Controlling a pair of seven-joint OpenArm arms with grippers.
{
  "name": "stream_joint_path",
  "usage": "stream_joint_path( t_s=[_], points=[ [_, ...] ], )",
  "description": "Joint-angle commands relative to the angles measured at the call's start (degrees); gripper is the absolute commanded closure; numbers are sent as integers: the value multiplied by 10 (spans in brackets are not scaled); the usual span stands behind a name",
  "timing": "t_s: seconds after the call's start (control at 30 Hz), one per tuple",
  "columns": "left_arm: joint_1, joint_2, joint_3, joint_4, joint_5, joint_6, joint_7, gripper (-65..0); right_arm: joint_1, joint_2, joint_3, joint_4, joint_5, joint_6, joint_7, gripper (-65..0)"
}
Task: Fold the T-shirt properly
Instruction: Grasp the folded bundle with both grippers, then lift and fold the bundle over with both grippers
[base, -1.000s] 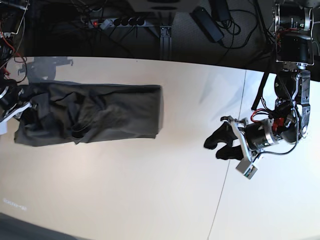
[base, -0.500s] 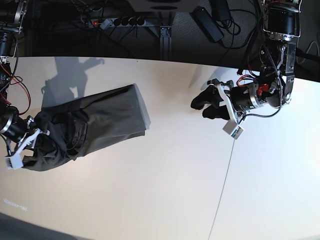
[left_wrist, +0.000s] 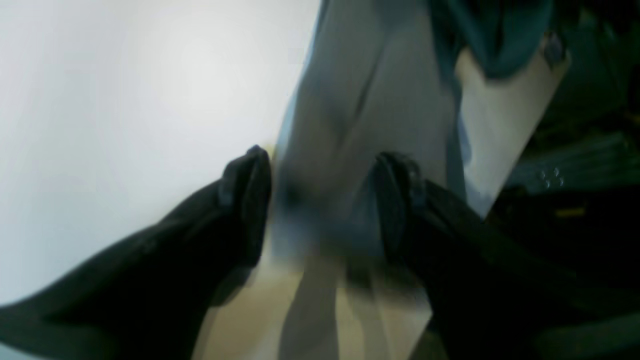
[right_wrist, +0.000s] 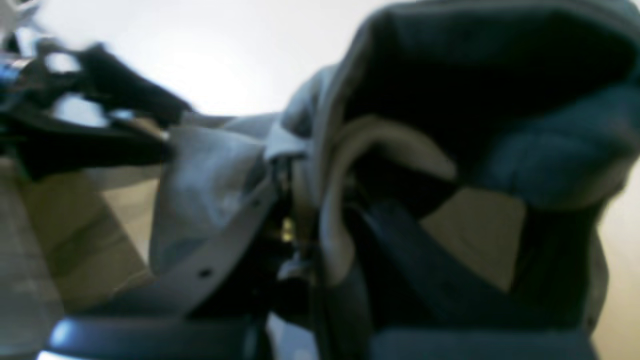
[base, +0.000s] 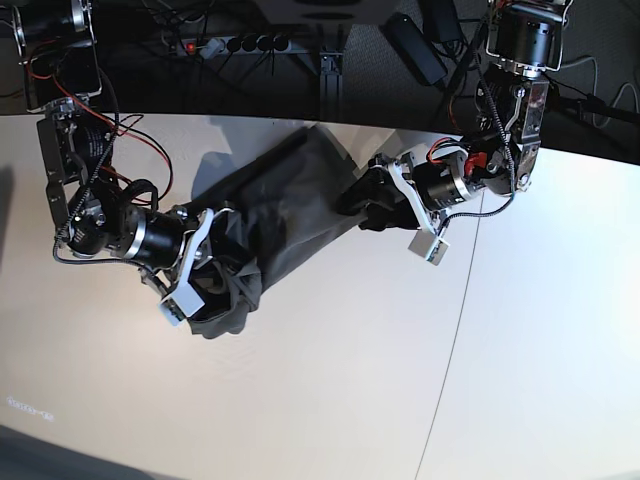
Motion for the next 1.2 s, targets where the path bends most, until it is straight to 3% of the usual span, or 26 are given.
stream_joint_path(
  t_s=[0.0,0.33,0.47,0.7,0.87,1.17],
  points=[
    [0,-3,1,-5,32,-1,17,-376,11,6,4,11,3,40,13,0],
    [-5,-2,1,-8,31,-1,43,-375,11,3,4,14,-2,40,15,0],
    [-2,-2,1,-8,32,-1,43,-266,11,3,4,14,2,40,15,0],
    [-3,0,1,-8,42,-1,38,-147,11,2,3,34,7,40,15,0],
    [-3,28,1,-8,75,-1,36,-143,11,2,-2,65,8,40,14,0],
    [-3,56,1,-8,87,-1,29,-143,11,2,-132,75,-16,40,10,0]
  ],
)
